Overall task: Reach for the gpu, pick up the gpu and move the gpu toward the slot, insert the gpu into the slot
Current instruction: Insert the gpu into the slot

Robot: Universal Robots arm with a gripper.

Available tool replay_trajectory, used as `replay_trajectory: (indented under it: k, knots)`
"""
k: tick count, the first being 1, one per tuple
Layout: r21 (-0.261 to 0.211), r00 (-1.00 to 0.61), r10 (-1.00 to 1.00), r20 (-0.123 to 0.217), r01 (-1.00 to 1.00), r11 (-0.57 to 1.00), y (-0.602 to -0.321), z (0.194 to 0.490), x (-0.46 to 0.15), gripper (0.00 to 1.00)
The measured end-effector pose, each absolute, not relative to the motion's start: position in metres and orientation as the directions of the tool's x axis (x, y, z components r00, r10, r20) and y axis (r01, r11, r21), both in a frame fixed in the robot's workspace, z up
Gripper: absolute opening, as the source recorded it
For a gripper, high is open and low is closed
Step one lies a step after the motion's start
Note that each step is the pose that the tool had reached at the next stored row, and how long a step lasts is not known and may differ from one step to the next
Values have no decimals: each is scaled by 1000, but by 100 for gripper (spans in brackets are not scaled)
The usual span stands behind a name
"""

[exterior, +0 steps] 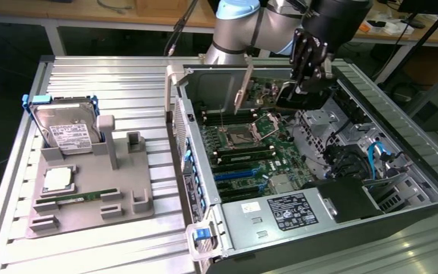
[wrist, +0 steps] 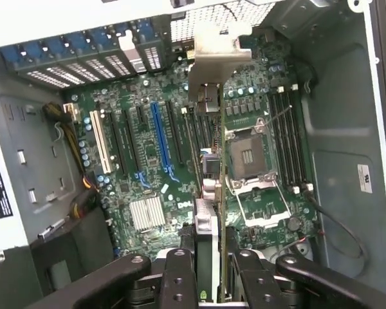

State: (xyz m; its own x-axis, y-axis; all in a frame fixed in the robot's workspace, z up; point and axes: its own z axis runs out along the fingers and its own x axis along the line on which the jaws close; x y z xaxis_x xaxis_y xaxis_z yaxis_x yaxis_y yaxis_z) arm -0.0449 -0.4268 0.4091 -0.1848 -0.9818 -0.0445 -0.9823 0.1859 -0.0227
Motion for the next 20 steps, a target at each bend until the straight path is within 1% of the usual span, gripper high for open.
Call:
replay_trajectory:
  k: [2, 6, 8, 12, 14, 20]
  knots:
    - [-24, -156, -987, -45, -987, 157, -428, 409, -45, 27]
    - [-24, 34, -998, -45, -999, -33, -428, 409, -45, 27]
    - [-24, 63, -997, -45, -998, -62, -428, 409, -45, 27]
    - [-24, 74, -996, -45, -997, -73, -428, 409, -45, 27]
    - [-23, 74, -997, -32, -997, -73, -428, 409, -45, 27]
    - [-23, 73, -997, -30, -997, -73, -428, 407, -47, 27]
